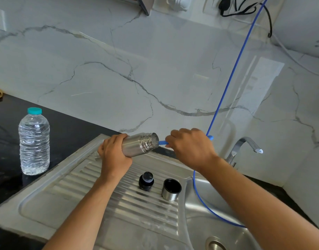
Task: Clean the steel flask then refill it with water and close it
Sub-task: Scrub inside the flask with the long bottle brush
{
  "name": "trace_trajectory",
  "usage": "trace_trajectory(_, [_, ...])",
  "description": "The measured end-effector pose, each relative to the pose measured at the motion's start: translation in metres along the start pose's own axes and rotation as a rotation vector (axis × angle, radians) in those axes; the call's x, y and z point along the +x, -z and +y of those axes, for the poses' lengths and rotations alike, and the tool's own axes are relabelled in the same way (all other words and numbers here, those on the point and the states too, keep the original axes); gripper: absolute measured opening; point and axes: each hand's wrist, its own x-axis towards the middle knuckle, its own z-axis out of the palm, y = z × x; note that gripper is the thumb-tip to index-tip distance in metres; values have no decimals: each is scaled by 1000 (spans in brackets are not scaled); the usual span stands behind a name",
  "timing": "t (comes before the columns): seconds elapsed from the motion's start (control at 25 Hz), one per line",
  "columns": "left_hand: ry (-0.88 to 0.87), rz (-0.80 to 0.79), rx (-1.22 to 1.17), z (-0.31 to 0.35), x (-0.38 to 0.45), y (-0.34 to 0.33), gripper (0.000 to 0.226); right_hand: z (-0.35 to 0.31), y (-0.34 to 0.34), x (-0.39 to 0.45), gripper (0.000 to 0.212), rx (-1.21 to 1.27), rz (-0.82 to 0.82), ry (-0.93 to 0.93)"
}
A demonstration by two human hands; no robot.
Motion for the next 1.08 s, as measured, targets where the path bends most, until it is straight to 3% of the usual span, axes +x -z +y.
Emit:
trace_trajectory(0.04, [-16,4,11,0,0,0,72,-3,0,2,22,119,-57,-51])
trace_trajectory(0.08, [-46,1,36,-1,1,0,71,-3,4,4,29,414,-186,-177])
trace_trajectory(0.16, [-101,-18,63,-2,1,1,70,8,7,9,37,986,-618,-406])
trace_trajectory(0.24, [-130,-28,56,0,1,0,69,19,13,13,41,1211,-851,-470])
trace_trajectory(0.28, [-137,-29,66,1,-1,-2,69,20,17,12,43,1158,-825,-447])
trace_trajectory(0.32, [-133,-25,77,2,-2,-2,70,17,19,10,47,949,-721,-415])
trace_trajectory(0.4, [-62,0,48,3,-1,-2,73,7,9,5,51,170,-219,-289])
trace_trajectory(0.44, [-13,10,22,3,-1,-2,74,-2,8,-1,50,-25,-41,-221])
trace_trajectory(0.48, [11,12,8,3,0,-1,74,-7,10,-1,50,-65,79,-198])
trace_trajectory(0.52, [-3,8,17,3,0,-1,74,-9,10,0,51,24,31,-199])
trace_trajectory(0.56, [-45,-6,40,2,-2,-1,72,-7,12,1,53,300,-157,-314])
trace_trajectory(0.64, [-130,-30,55,3,-2,0,70,9,23,8,58,930,-731,-570])
trace_trajectory(0.68, [-149,-38,50,4,-3,-1,68,17,23,10,59,1097,-857,-629])
trace_trajectory(0.72, [-156,-41,55,5,-3,-2,68,21,24,13,61,1109,-891,-613])
trace_trajectory(0.8, [-132,-40,77,4,-2,-3,69,15,17,8,58,691,-651,-429])
trace_trajectory(0.88, [-55,-25,57,2,-2,-5,71,3,1,1,39,77,-164,-154])
trace_trajectory(0.96, [-18,-13,28,0,-2,-6,71,-8,4,-8,31,-66,104,-29])
trace_trajectory(1.0, [-31,-18,30,0,-3,-6,71,-8,5,-7,29,-15,73,-28])
trace_trajectory(1.08, [-78,-36,36,-1,-4,-6,70,0,8,1,35,301,-230,-190])
